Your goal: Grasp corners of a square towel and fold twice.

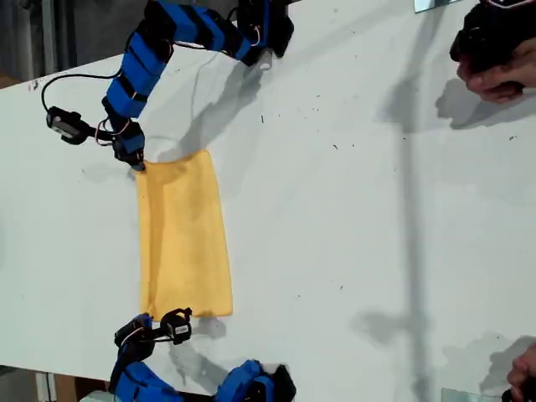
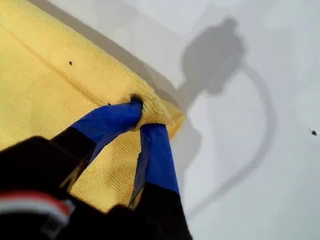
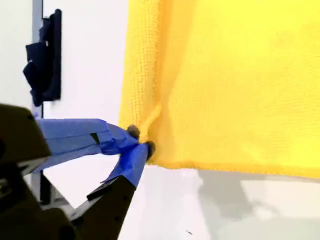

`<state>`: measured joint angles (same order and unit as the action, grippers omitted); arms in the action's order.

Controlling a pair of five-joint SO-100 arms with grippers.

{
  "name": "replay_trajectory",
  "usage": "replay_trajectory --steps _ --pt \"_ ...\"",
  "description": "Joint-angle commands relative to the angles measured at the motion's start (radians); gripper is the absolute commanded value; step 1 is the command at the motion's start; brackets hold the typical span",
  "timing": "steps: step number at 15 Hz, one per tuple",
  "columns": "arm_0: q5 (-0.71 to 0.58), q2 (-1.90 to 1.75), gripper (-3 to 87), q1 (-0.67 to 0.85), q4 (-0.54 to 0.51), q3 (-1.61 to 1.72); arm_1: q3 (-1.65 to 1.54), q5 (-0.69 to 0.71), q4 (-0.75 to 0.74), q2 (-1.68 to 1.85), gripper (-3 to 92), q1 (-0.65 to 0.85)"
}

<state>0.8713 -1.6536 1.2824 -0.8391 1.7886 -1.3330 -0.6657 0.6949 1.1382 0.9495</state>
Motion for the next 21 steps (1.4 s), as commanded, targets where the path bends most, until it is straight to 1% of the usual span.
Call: replay_trajectory --steps 1,2,3,5,6,7,8,9,11,13,16,19,21 --pt "-0.018 0.057 -2.5 0.038 -0.037 -0.115 0.178 0.018 0.035 -0.048 -0.1 0.011" --pt "-0.026 0.012 -2.5 0.031 -0.043 -0.091 0.163 0.031 0.048 -0.008 -0.1 -0.012" --pt "-0.034 -0.094 -2.5 0.017 -0.026 -0.02 0.117 0.051 0.052 0.063 -0.1 -0.035" --pt "-0.04 -0.293 -2.5 -0.002 -0.005 0.141 -0.034 0.078 0.018 0.209 -0.1 -0.078" --pt "-0.029 -0.377 -2.5 -0.021 -0.012 0.23 -0.118 0.072 0.0 0.262 -0.1 -0.097" --pt "-0.012 -0.456 -2.5 -0.048 -0.043 0.302 -0.176 0.048 -0.006 0.291 -0.1 -0.112" --pt "0.009 -0.54 -2.5 -0.078 -0.052 0.387 -0.202 0.031 0.017 0.298 -0.1 -0.133" --pt "0.028 -0.612 -2.5 -0.107 -0.052 0.46 -0.218 0.029 0.034 0.299 -0.1 -0.158" --pt "0.061 -0.735 -2.5 -0.161 -0.011 0.598 -0.275 0.012 0.032 0.311 -0.1 -0.199" --pt "0.097 -0.816 -2.5 -0.222 0.005 0.684 -0.313 -0.009 0.041 0.319 -0.1 -0.216" --pt "0.193 -0.841 -2.5 -0.316 -0.031 0.755 -0.336 -0.089 0.172 0.327 -0.1 -0.213" --pt "0.307 -0.87 -2.5 -0.44 -0.038 0.793 -0.385 -0.106 0.207 0.342 -0.1 -0.199" --pt "0.339 -0.925 -2.5 -0.472 -0.06 0.836 -0.387 -0.121 0.21 0.342 -0.1 -0.227"
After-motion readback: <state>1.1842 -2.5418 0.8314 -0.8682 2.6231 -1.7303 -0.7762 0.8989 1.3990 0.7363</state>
